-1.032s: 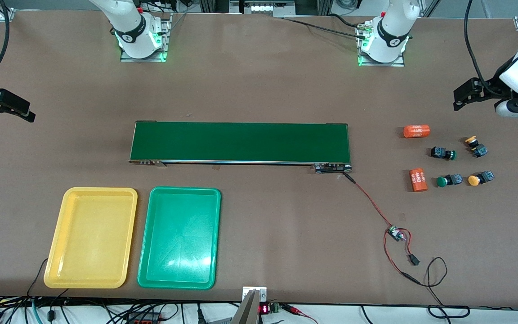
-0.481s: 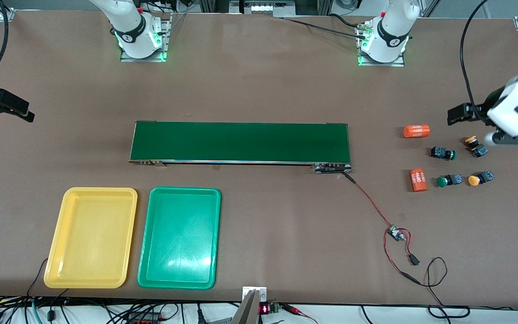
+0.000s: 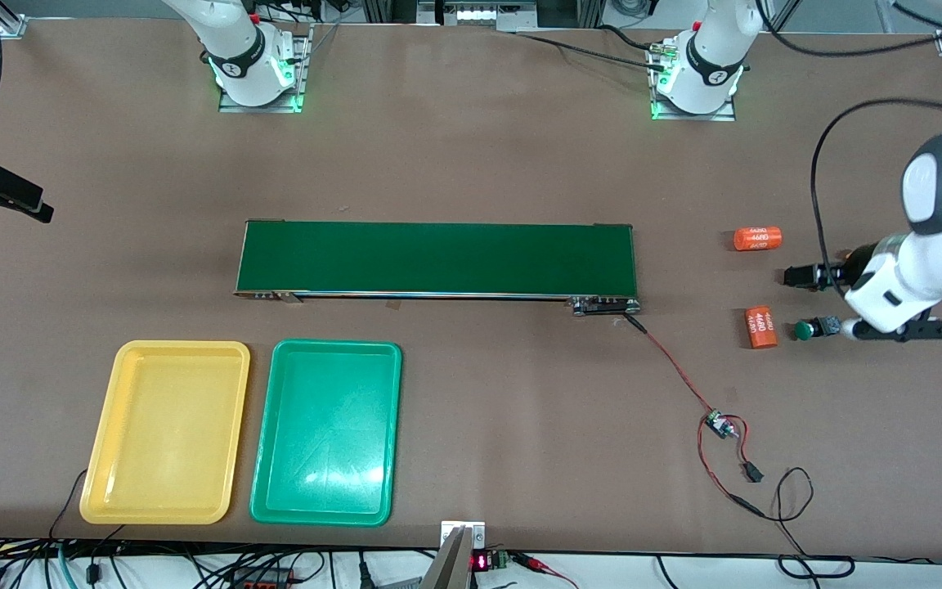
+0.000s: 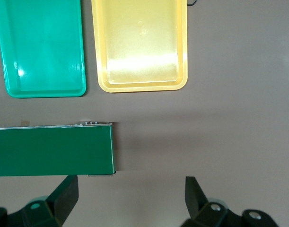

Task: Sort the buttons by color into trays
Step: 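Lower and close the left gripper on the orange cylinder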

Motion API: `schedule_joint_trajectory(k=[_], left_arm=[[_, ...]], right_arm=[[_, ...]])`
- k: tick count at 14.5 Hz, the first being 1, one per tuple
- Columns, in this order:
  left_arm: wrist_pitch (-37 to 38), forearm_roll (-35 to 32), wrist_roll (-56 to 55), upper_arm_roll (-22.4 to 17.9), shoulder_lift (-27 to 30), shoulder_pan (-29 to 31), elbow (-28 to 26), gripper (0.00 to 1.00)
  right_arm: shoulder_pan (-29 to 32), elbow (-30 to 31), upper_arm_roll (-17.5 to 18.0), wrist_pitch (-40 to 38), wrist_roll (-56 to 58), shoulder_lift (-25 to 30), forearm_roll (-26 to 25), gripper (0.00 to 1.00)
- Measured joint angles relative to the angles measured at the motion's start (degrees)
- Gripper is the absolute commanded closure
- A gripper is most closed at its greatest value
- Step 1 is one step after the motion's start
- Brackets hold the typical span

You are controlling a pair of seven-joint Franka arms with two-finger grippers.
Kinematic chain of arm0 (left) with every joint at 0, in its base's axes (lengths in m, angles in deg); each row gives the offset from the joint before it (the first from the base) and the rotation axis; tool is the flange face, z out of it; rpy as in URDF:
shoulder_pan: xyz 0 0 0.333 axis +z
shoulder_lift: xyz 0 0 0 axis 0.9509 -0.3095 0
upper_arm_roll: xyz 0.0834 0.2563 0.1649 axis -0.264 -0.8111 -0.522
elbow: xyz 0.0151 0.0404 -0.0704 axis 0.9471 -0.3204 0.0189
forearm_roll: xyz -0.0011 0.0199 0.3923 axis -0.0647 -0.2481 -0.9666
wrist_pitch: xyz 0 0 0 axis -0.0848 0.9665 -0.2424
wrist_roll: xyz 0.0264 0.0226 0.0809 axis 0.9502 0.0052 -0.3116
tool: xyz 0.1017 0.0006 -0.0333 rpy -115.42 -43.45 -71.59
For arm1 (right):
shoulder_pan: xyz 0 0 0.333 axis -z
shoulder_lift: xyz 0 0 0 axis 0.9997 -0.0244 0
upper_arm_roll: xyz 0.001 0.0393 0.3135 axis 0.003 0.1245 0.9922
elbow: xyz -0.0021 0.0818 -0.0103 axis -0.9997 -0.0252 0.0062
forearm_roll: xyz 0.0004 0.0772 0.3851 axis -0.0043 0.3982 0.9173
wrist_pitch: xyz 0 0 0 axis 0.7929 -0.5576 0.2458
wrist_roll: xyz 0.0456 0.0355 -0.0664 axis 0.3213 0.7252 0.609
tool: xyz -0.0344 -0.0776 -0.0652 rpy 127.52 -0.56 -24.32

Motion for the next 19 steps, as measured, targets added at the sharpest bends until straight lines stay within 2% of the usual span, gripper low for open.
schedule_joint_trajectory(k=[3,7,9,14,16,19], left_arm=[[-8.02,0.00,0.20,-0.03,-4.07,1.67,-2.32,0.03],[-25.75,-0.38,0.69,0.27,-5.45,1.35,-11.02,0.02],[-33.64,-2.64,1.01,0.50,-5.94,1.20,-14.77,0.02],[-40.92,-4.44,4.53,0.78,-7.96,0.90,-18.45,0.04],[-43.75,-4.44,6.91,0.67,-9.34,1.23,-18.92,0.10],[-44.86,-4.44,7.84,0.67,-10.90,1.64,-19.68,0.47]], right_arm=[[0.09,0.05,0.00,0.00,0.00,-0.01,0.00,0.00],[0.08,0.06,0.06,0.00,0.00,-0.01,0.00,0.00],[0.04,0.07,0.09,0.00,0.00,-0.01,0.00,0.00],[0.04,0.08,0.10,-0.02,0.00,-0.02,0.00,0.00],[0.03,0.15,0.10,-0.03,0.00,-0.03,0.00,0.00],[0.05,0.46,0.10,0.06,0.00,-0.21,0.00,0.00]])
